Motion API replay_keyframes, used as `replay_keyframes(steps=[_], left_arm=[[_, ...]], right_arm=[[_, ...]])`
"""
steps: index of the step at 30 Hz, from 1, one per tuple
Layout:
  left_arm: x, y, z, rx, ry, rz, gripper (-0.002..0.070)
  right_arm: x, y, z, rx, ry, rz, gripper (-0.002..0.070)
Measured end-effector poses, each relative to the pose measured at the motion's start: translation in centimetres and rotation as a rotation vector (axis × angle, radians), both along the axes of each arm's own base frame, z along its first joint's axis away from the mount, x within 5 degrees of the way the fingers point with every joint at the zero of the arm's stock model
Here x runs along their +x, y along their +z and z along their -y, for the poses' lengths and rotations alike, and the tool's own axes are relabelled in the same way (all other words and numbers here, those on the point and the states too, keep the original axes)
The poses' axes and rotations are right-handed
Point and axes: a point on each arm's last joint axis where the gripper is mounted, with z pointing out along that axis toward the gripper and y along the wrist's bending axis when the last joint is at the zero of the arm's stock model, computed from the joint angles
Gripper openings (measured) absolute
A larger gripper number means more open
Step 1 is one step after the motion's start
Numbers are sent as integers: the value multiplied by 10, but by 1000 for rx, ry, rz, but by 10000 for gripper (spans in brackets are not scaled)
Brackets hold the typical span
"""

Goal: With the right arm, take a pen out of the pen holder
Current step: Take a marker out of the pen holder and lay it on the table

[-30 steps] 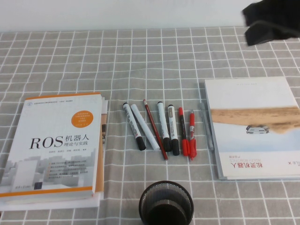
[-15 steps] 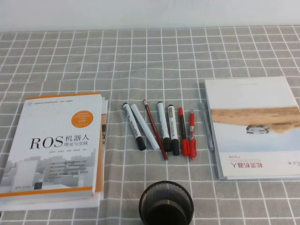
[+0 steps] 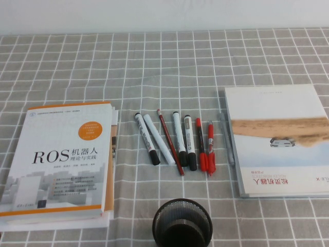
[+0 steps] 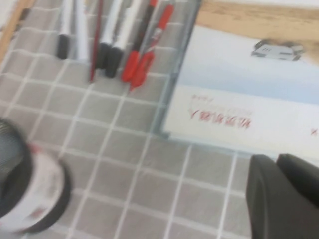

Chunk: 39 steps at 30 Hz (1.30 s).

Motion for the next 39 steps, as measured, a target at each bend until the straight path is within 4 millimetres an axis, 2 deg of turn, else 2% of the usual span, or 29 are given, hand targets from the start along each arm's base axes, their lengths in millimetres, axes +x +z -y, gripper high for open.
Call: replay_keyframes(steps=[5, 9, 15, 17, 23, 32, 39], left_arm=[[0, 0, 0, 0, 0, 0, -3], [0, 0, 0, 0, 0, 0, -3], [0, 0, 0, 0, 0, 0, -3], [0, 0, 0, 0, 0, 0, -3], [0, 0, 0, 0, 0, 0, -3], [0, 0, 0, 0, 0, 0, -3], [0, 0, 0, 0, 0, 0, -3]], right_arm=[[0, -42, 15, -1, -107, 139, -12], [-15, -71, 36, 4, -267, 238, -13], [-39, -107, 48, 7, -382, 337, -12], [-45, -112, 48, 13, -385, 387, -12], [-57, -110, 48, 25, -382, 495, -12], [-61, -121, 49, -79, -342, 386, -12], [-61, -122, 49, -88, -338, 378, -12]])
